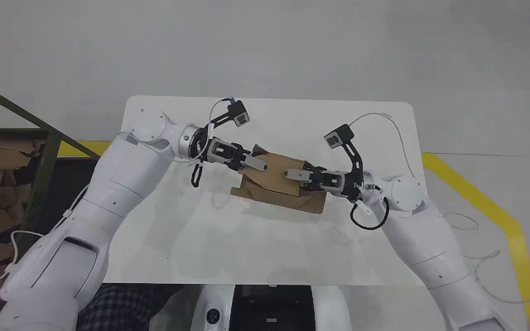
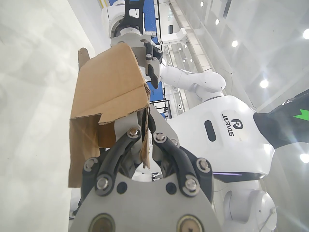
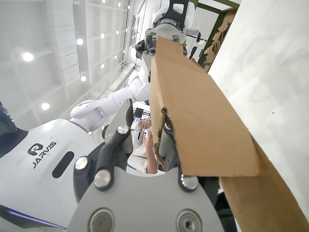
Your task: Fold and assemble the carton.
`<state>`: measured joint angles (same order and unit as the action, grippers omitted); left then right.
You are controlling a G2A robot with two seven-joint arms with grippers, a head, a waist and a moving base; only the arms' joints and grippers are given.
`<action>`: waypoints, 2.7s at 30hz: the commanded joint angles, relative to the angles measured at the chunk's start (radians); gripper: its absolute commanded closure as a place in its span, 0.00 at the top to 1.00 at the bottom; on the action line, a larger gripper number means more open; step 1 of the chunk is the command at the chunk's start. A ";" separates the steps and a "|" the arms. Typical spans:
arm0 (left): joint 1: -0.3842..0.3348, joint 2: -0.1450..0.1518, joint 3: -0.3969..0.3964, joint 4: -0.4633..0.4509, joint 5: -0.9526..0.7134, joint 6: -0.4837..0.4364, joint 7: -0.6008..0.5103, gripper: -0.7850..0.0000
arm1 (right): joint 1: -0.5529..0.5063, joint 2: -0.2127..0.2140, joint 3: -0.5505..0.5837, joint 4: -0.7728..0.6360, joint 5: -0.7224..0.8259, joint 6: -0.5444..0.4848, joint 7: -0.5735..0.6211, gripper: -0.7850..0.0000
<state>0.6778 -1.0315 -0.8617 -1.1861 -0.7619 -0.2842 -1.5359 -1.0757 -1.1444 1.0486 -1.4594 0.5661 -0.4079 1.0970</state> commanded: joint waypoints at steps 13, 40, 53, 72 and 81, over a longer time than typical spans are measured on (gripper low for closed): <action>-0.019 0.016 0.037 0.003 -0.053 0.000 0.000 1.00 | -0.009 -0.001 0.002 0.005 -0.018 0.010 -0.007 0.00; -0.018 0.048 0.025 -0.098 -0.221 0.000 0.000 1.00 | -0.017 -0.004 0.000 0.014 -0.124 0.018 -0.080 0.00; -0.062 0.030 0.089 -0.093 -0.179 0.000 0.000 1.00 | -0.013 -0.011 -0.019 -0.007 -0.127 0.024 -0.093 0.00; -0.068 0.017 0.064 -0.103 -0.106 -0.007 0.007 1.00 | -0.035 -0.009 -0.004 -0.031 -0.137 0.031 -0.101 0.00; -0.027 0.025 -0.012 -0.056 -0.127 -0.004 0.004 1.00 | -0.052 0.000 0.041 -0.037 -0.115 0.025 -0.082 0.00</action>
<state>0.6472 -1.0070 -0.8669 -1.2463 -0.8889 -0.2904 -1.5298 -1.1268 -1.1446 1.0861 -1.4961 0.4502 -0.3826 1.0147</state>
